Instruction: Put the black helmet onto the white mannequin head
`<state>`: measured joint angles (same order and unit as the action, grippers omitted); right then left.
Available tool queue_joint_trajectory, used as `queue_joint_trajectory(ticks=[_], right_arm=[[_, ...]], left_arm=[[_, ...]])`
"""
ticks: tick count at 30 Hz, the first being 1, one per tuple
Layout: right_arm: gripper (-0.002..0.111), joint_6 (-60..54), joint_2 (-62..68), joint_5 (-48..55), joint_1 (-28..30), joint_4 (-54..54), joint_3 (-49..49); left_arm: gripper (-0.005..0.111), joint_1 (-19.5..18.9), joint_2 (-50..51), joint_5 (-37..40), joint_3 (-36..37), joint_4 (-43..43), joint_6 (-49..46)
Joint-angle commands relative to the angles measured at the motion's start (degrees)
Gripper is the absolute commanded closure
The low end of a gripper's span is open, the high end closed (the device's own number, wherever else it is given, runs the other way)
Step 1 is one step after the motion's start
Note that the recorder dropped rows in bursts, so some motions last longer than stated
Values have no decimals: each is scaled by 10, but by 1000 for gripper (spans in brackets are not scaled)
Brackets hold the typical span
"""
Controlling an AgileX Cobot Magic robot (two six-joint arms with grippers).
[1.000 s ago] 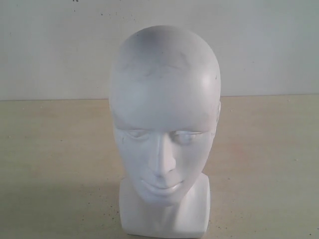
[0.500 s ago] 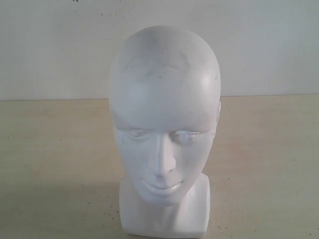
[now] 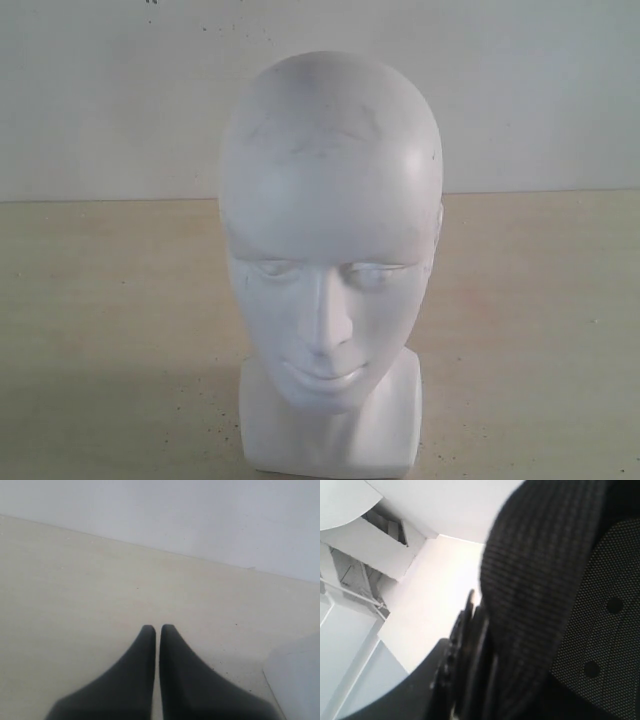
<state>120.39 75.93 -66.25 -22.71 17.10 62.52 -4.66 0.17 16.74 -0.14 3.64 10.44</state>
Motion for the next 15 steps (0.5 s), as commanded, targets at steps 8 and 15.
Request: queue_joint_trajectory(ticks=[8, 15], right_arm=[[108, -1, -28, -37, 2, -7, -26], [108, -1, -27, -37, -26, 4, -44]], left_arm=[[102, 4, -2, 0, 1, 4, 0], [102, 4, -2, 0, 1, 4, 0]])
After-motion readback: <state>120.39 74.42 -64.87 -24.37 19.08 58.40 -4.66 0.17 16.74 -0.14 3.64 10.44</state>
